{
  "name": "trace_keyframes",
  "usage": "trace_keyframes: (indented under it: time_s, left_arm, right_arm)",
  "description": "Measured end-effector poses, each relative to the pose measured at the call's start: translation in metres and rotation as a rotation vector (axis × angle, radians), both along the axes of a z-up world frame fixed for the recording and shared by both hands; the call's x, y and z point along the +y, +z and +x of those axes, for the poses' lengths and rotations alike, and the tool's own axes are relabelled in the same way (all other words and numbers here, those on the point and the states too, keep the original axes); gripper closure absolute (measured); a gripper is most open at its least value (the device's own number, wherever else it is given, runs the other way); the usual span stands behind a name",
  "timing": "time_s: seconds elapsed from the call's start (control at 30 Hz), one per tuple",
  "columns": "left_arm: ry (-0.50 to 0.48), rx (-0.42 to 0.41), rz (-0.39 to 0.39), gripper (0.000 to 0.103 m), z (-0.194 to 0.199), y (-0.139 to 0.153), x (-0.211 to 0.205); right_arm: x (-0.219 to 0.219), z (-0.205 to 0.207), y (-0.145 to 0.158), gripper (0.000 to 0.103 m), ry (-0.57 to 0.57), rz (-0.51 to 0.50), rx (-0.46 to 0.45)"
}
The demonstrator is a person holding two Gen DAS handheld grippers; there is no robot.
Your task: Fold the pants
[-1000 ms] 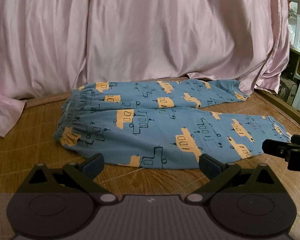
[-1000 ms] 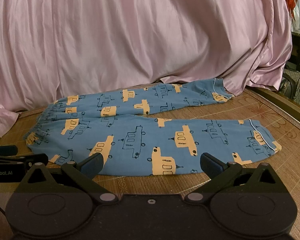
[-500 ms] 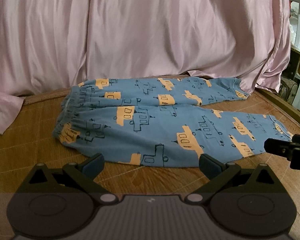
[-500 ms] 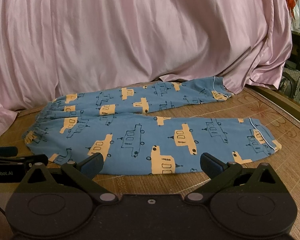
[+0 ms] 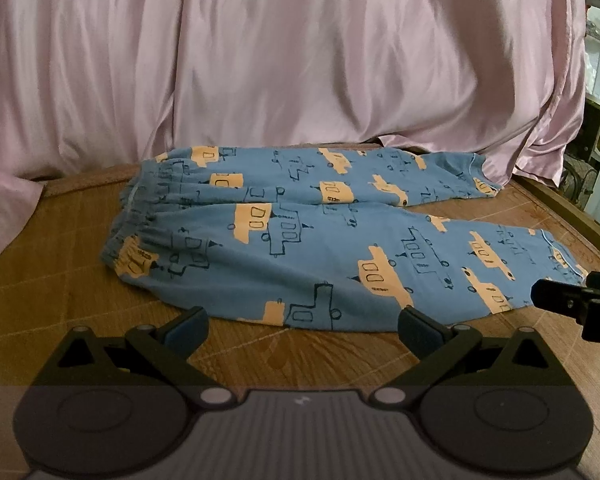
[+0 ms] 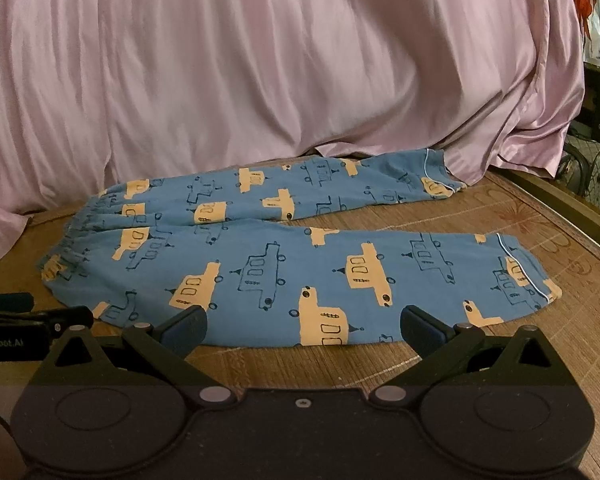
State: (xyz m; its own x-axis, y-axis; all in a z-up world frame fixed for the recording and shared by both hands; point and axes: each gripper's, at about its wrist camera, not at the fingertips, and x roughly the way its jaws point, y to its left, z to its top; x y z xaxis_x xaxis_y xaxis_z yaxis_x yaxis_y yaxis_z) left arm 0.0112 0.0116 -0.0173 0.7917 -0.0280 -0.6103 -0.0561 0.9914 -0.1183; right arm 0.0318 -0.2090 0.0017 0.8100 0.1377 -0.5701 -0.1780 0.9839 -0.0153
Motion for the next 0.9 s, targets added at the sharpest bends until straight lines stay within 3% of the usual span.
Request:
trace_keyframes:
  time_s: [0.43,0.57,0.67,0.8,0.9]
  left_arm:
    - [-0.002,-0.048,-0.032,0.0,0.025,0.001,0.01]
    - [-0.022,-0.062,-0.048,0.0,0.045,0.021,0.019]
    - [-0.053,-0.131,-0.062,0.0,0.068,0.051,0.034]
    - [-0.112,-0.226,0.041,0.0,0.116,0.09,0.049]
    - [-0.206,-0.204,0.136,0.0,0.162,0.107,0.056]
  right_arm:
    - [0.009,0.018,0.006,0.001,0.006,-0.047,0.03]
    - [0.014,0.039,0.041,0.001,0.11,-0.092,-0.022]
    - [0.015,0.066,0.081,0.001,0.207,-0.136,-0.057]
    - [0.02,0.109,0.127,0.001,0.294,-0.254,-0.05]
    - [0.028,0.149,0.149,0.001,0.358,-0.339,0.081]
